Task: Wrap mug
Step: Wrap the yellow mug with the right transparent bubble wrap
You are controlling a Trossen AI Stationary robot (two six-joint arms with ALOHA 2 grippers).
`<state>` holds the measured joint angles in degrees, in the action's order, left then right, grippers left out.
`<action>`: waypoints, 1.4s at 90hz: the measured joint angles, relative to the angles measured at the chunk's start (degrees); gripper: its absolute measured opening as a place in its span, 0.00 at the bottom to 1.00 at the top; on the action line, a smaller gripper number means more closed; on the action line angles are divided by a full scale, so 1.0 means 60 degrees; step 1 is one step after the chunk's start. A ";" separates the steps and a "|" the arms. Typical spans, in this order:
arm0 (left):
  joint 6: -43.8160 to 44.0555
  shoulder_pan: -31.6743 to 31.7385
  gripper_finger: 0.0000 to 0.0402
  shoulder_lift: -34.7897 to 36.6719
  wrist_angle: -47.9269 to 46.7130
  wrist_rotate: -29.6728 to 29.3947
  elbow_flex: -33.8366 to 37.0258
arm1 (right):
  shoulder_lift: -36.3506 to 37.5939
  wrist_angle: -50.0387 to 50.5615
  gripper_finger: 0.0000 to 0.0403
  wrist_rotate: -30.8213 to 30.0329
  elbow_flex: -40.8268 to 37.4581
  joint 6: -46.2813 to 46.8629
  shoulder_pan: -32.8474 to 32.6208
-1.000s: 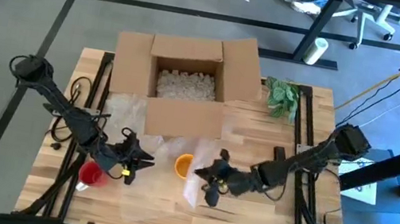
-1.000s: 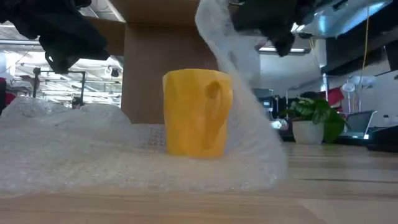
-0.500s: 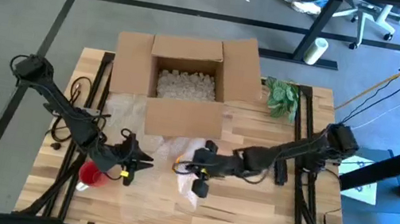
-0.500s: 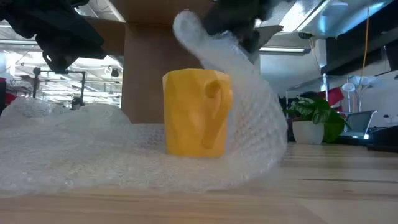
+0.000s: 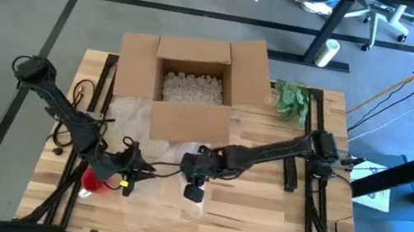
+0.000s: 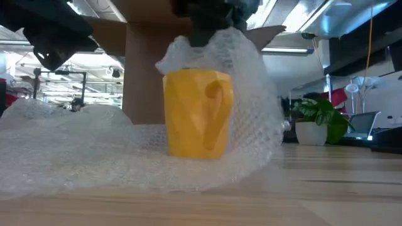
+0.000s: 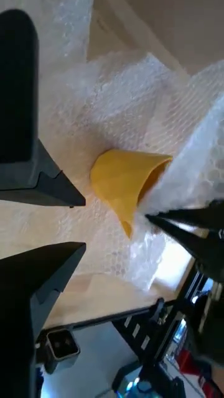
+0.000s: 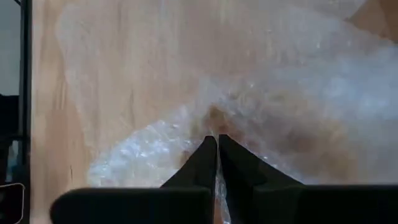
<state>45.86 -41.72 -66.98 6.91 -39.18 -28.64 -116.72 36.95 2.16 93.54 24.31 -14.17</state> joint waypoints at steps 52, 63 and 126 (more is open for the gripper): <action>0.0521 -0.0910 0.21 0.0000 0.0036 -0.0572 0.0000 | -0.0956 0.2155 0.00 0.1824 0.0535 0.0132 0.0253; 0.0518 -0.0910 0.21 0.0000 0.0038 -0.0583 0.0000 | -0.0955 0.2114 0.00 0.2046 0.0529 0.0051 0.0243; 0.0499 -0.0910 0.21 0.0000 0.0033 -0.0582 0.0000 | -0.0951 0.4491 0.00 0.2413 0.0520 0.0668 0.0049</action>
<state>48.86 -47.18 -66.98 7.11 -42.67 -28.64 -122.43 63.89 16.64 96.66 28.32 -13.87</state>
